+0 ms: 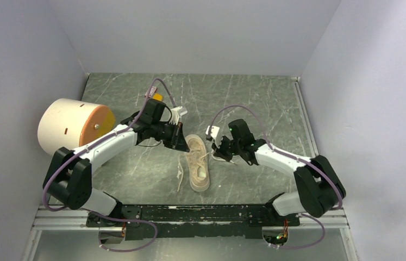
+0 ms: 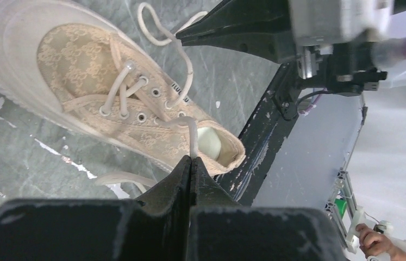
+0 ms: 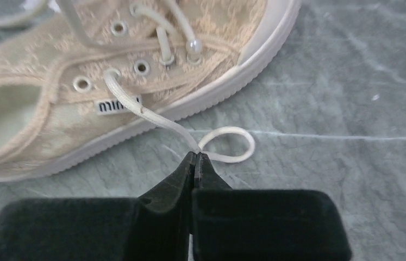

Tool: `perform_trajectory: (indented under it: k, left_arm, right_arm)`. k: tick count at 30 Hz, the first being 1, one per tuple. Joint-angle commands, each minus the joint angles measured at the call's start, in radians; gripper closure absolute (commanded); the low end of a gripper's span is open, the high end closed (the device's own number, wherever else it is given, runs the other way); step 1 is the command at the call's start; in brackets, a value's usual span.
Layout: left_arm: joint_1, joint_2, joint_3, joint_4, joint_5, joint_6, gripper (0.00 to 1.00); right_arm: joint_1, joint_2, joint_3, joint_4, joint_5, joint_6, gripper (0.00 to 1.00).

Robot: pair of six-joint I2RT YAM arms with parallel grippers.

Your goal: Tie the shoes

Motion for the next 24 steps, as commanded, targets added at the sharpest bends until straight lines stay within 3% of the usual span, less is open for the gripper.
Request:
perform_trajectory:
  k: [1,9,15,24]
  left_arm:
    - [-0.008,-0.016,-0.020,0.099,0.098,-0.066,0.95]
    - [-0.014,0.003,-0.025,0.220,0.169,-0.114,0.95]
    - [-0.019,0.051,-0.004,0.182,0.150,-0.071,0.95]
    - [-0.027,0.100,-0.039,0.344,0.154,-0.179,0.95]
  right_arm:
    - [0.001,-0.100,-0.013,0.104,-0.076,0.070,1.00]
    - [0.003,-0.223,0.004,0.046,-0.156,0.177,1.00]
    - [0.002,-0.180,0.096,-0.013,-0.191,0.227,1.00]
    - [0.005,-0.148,0.132,-0.041,-0.238,0.244,1.00]
